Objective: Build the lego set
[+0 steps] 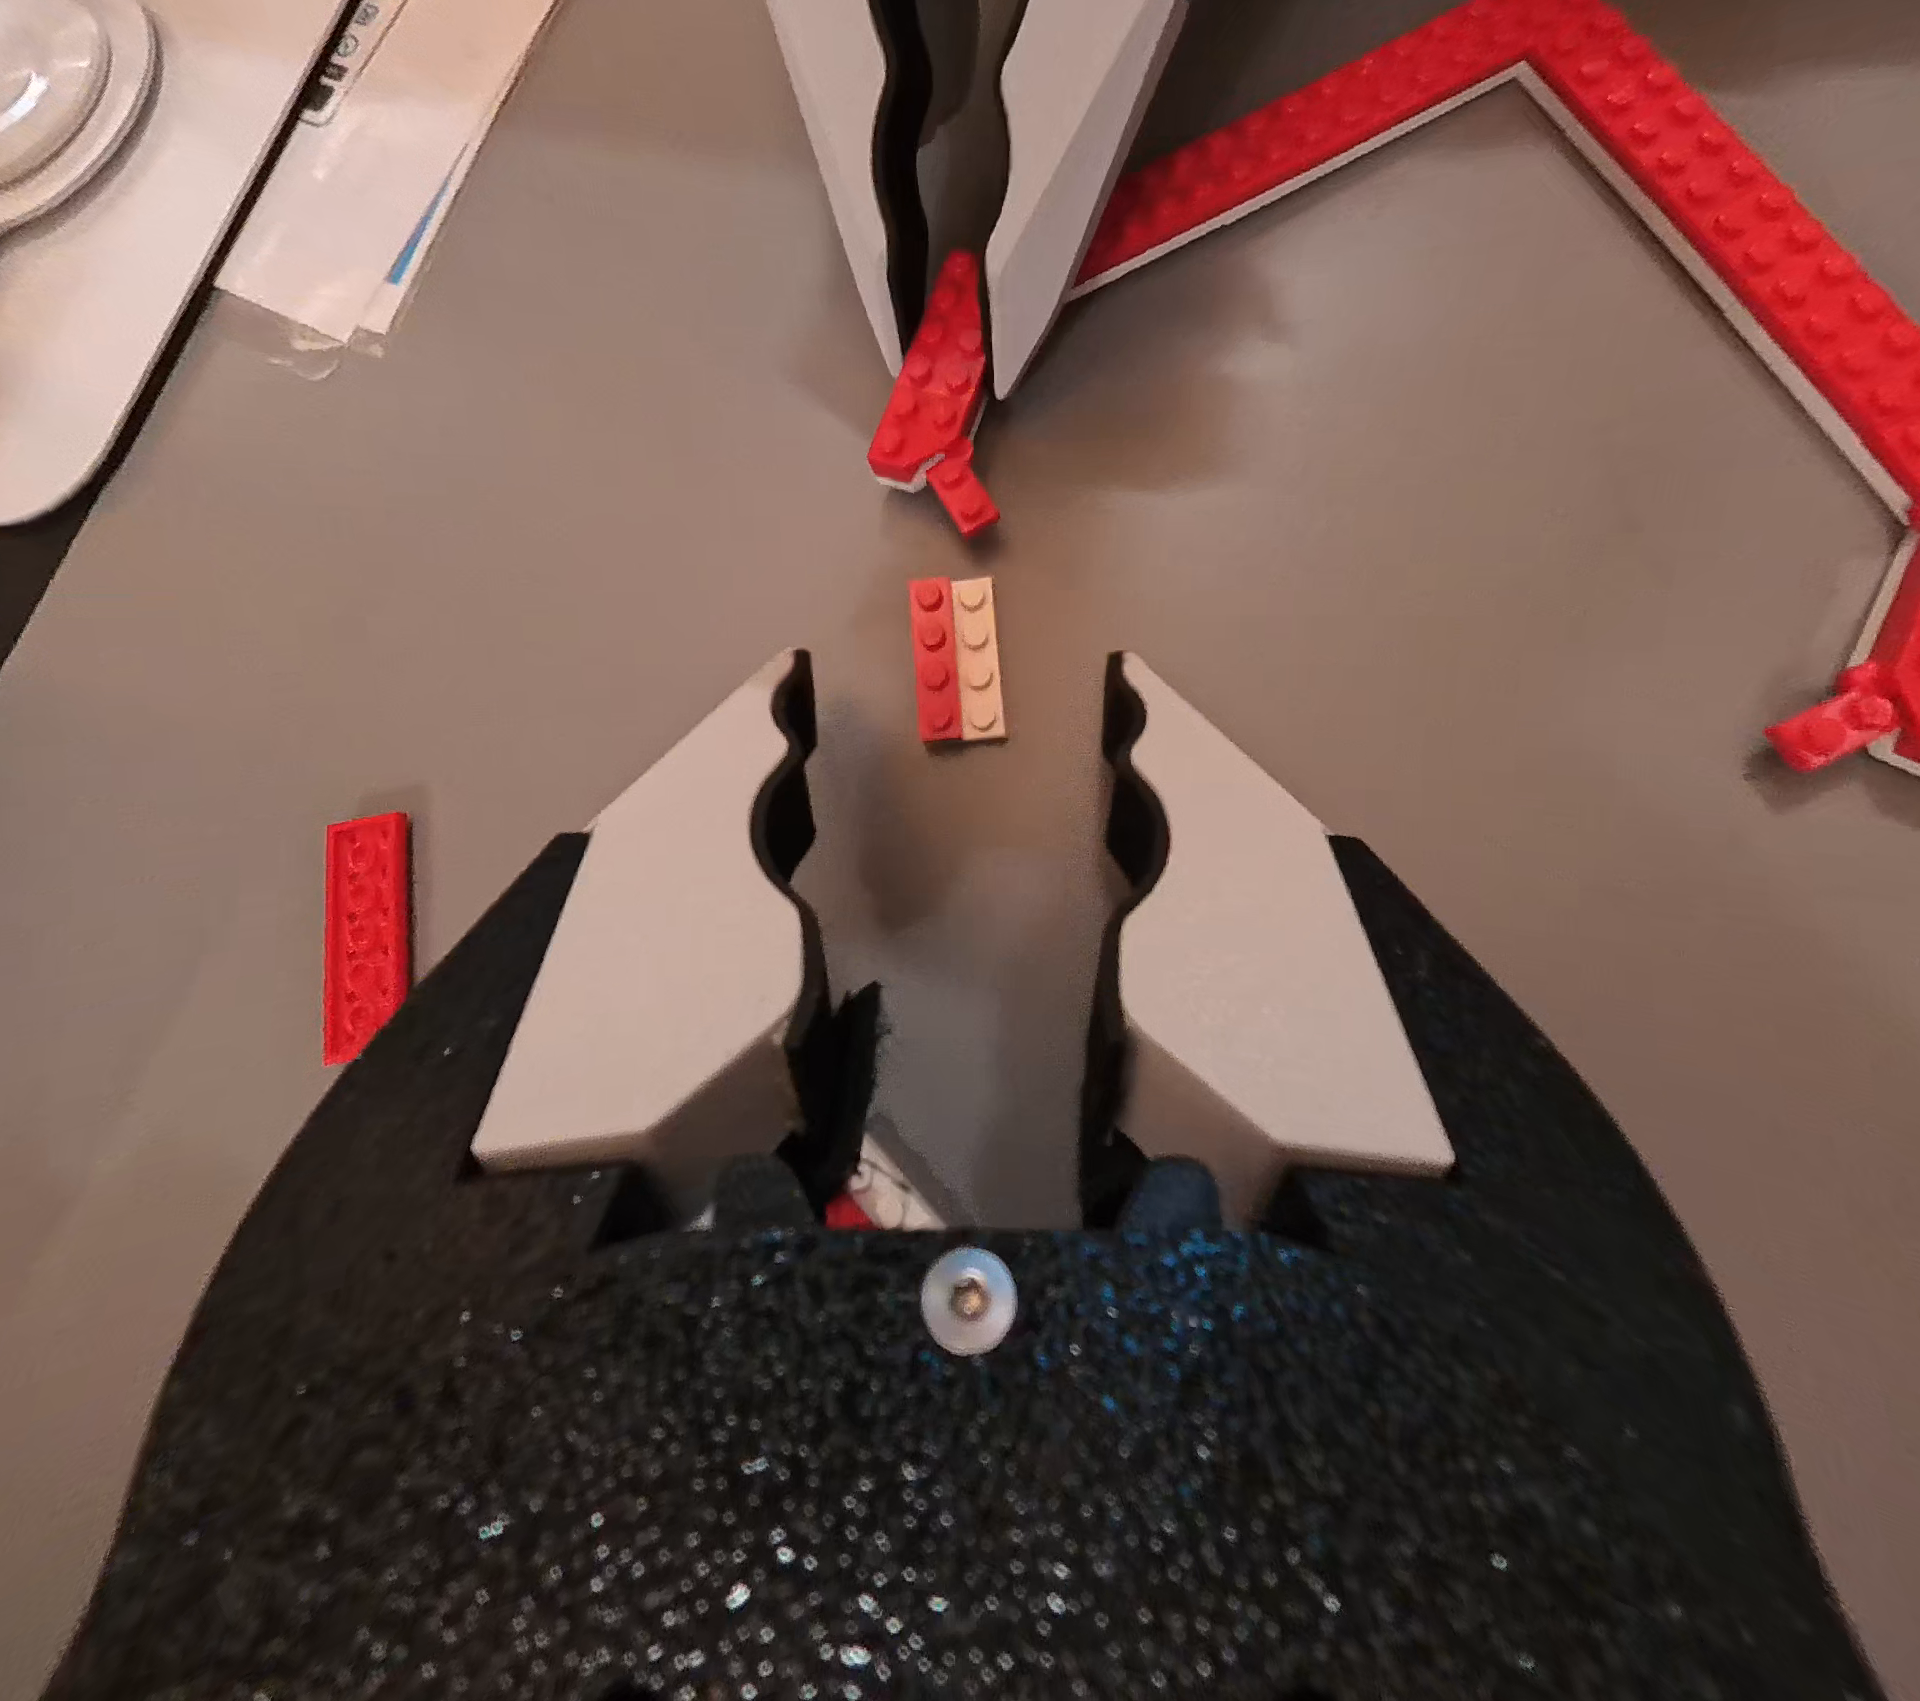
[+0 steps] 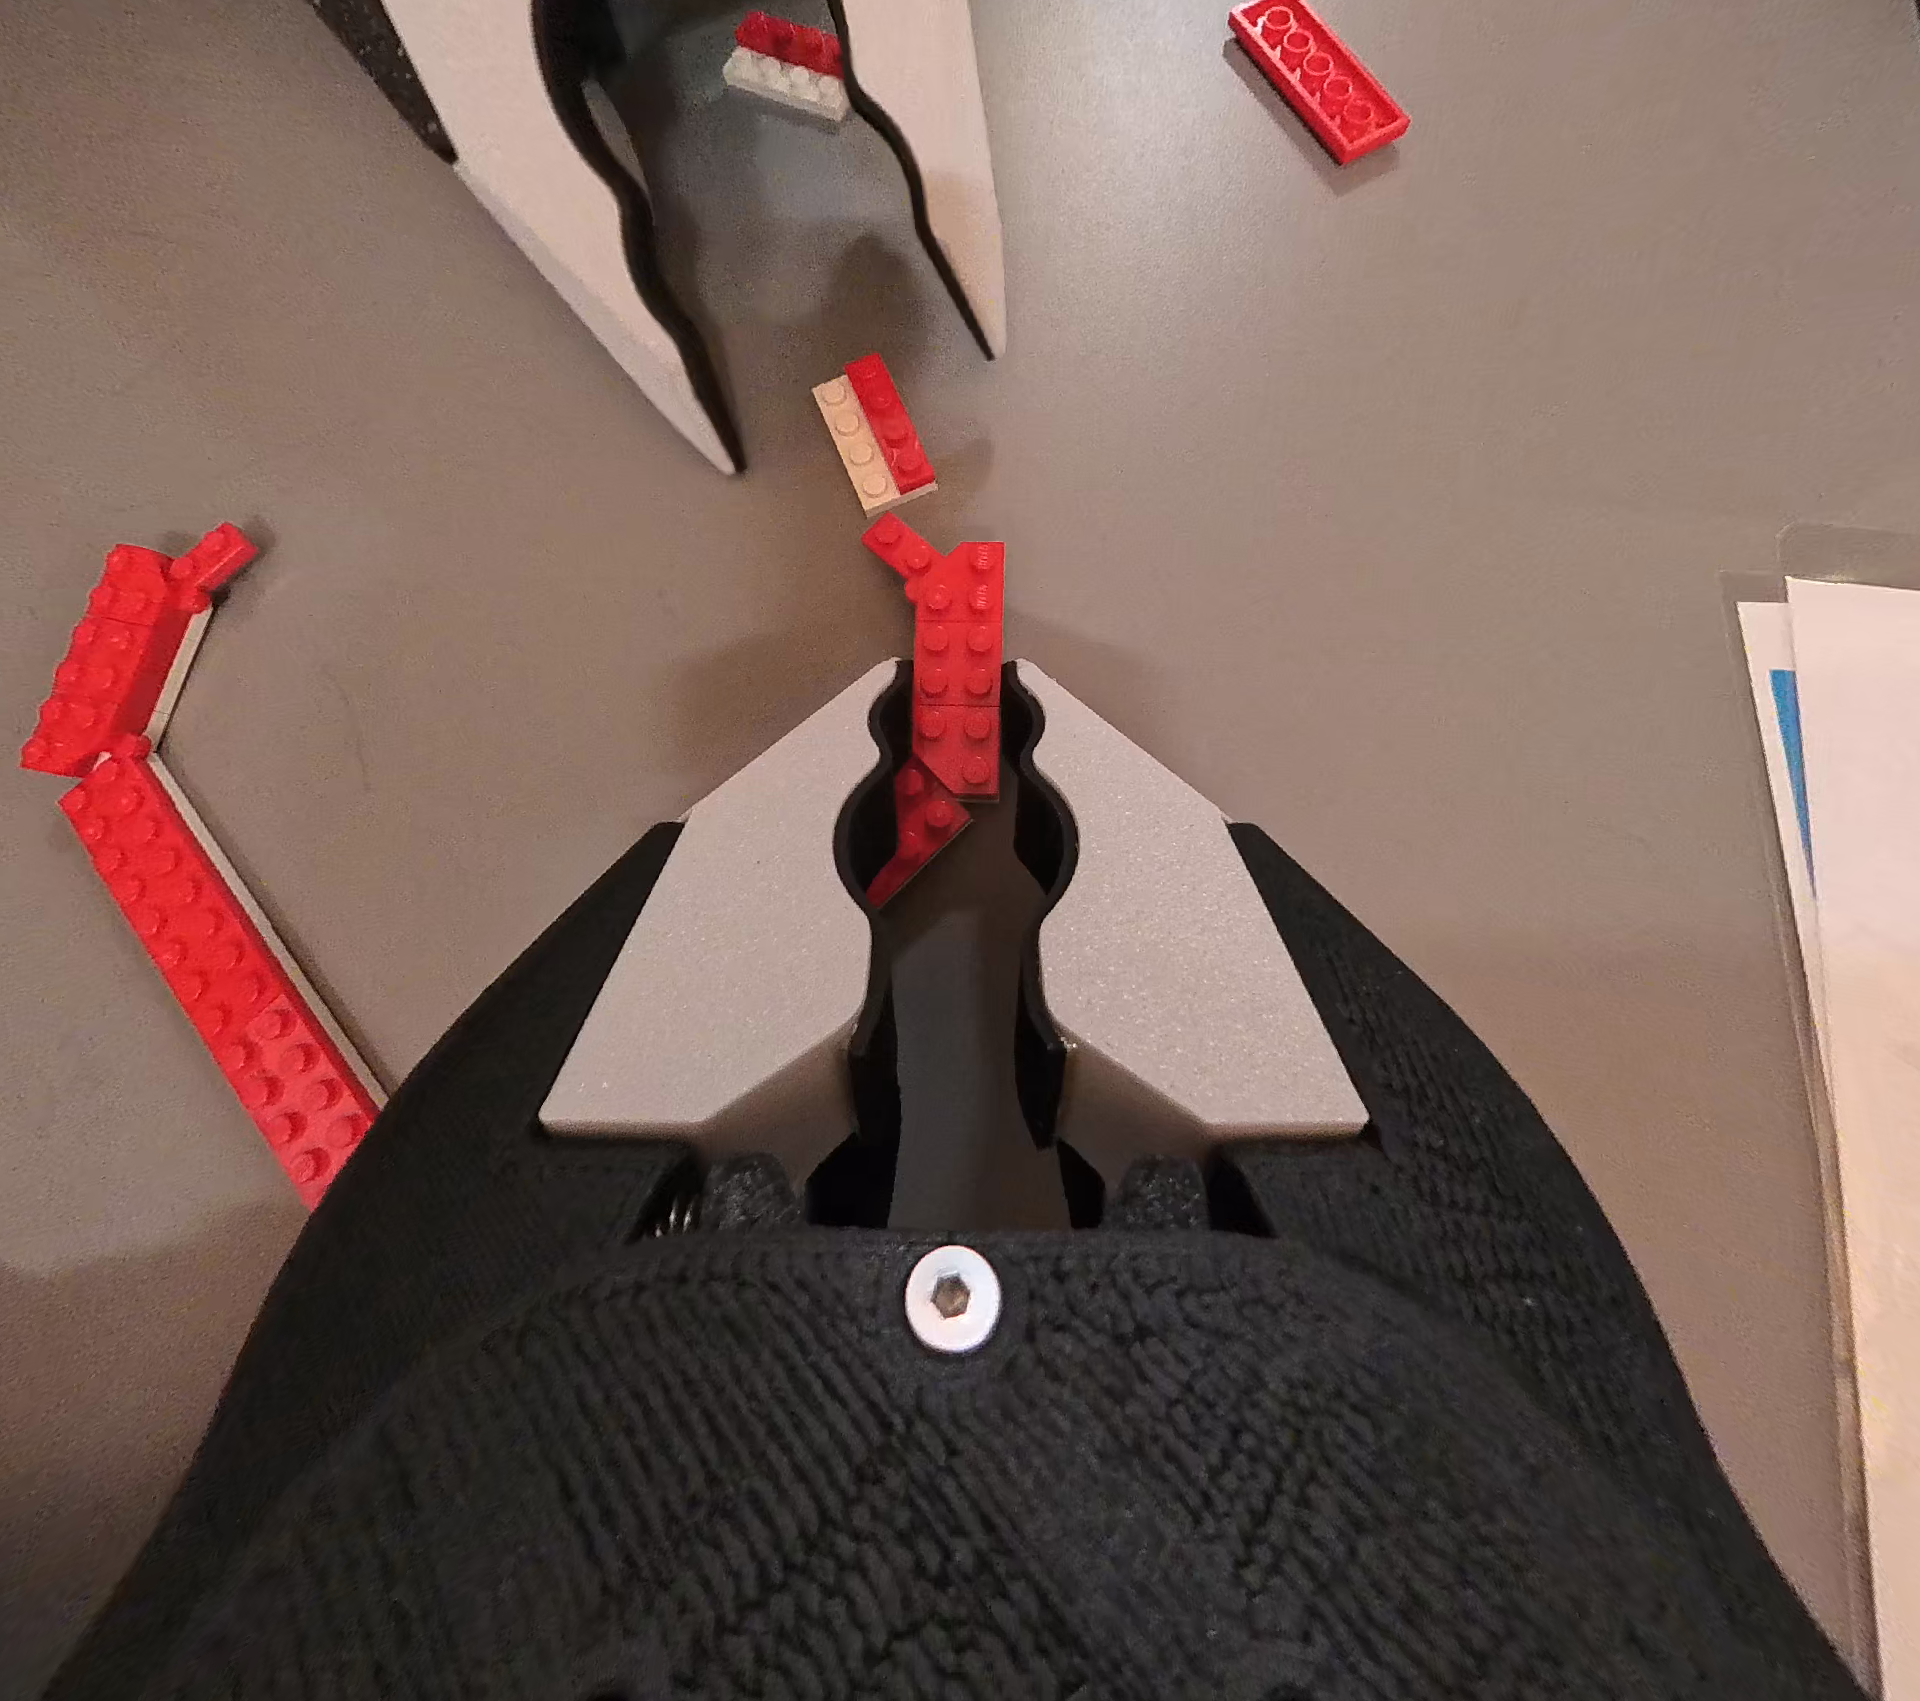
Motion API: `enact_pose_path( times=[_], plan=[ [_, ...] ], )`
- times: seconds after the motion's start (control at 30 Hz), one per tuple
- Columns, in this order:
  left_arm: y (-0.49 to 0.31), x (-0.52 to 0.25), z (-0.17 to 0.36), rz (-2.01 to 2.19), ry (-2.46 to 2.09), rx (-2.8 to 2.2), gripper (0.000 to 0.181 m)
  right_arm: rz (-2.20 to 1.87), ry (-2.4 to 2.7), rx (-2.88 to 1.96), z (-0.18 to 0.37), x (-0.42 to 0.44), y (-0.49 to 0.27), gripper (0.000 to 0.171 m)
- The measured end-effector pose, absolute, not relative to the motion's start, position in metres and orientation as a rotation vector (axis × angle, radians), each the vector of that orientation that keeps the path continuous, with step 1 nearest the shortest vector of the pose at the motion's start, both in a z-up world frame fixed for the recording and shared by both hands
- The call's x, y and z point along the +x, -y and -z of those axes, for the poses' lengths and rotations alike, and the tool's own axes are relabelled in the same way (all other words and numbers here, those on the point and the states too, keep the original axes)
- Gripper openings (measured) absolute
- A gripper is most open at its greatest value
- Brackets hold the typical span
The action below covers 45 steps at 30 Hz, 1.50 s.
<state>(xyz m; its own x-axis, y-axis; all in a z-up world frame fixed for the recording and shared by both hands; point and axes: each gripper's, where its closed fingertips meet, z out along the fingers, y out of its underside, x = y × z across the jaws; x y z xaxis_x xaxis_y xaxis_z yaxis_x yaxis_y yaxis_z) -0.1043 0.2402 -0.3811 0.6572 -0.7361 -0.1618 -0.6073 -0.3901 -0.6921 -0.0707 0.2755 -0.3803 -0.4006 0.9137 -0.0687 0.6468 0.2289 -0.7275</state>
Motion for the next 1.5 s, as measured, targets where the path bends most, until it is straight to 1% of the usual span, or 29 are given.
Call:
enact_pose_path(
  times=[0.03, 0.17, 0.23, 0.3, 0.47, 0.6, 0.97, 1.13, 1.3, 1.5],
  plan=[
    [-0.241, -0.103, 0.381, 0.202, -1.036, -2.113, 0.055, -0.983, 2.137, -1.445, 0.380, -0.071, -0.275, 0.015],
    [-0.249, -0.100, 0.375, 0.111, -1.013, -2.052, 0.057, -0.989, 2.133, -1.441, 0.379, -0.072, -0.273, 0.015],
    [-0.251, -0.097, 0.372, 0.119, -0.975, -2.042, 0.066, -0.993, 2.127, -1.439, 0.377, -0.074, -0.272, 0.015],
    [-0.251, -0.094, 0.371, 0.138, -0.969, -2.040, 0.068, -1.002, 2.124, -1.438, 0.375, -0.076, -0.270, 0.015],
    [-0.257, -0.095, 0.364, 0.084, -0.934, -1.982, 0.055, -0.999, 2.133, -1.436, 0.374, -0.078, -0.264, 0.015],
    [-0.258, -0.097, 0.364, 0.072, -0.919, -1.980, 0.051, -0.988, 2.154, -1.429, 0.374, -0.079, -0.259, 0.015],
    [-0.259, -0.103, 0.366, 0.045, -0.923, -2.001, 0.046, -0.967, 2.177, -1.441, 0.375, -0.078, -0.257, 0.016],
    [-0.255, -0.105, 0.371, 0.048, -0.972, -2.026, 0.047, -0.941, 2.181, -1.477, 0.380, -0.077, -0.258, 0.015],
    [-0.243, -0.103, 0.377, 0.147, -1.050, -2.087, 0.049, -0.947, 2.154, -1.512, 0.377, -0.078, -0.260, 0.015],
    [-0.238, -0.111, 0.381, 0.152, -1.074, -2.135, 0.037, -0.940, 2.158, -1.525, 0.379, -0.077, -0.259, 0.015]
  ],
)
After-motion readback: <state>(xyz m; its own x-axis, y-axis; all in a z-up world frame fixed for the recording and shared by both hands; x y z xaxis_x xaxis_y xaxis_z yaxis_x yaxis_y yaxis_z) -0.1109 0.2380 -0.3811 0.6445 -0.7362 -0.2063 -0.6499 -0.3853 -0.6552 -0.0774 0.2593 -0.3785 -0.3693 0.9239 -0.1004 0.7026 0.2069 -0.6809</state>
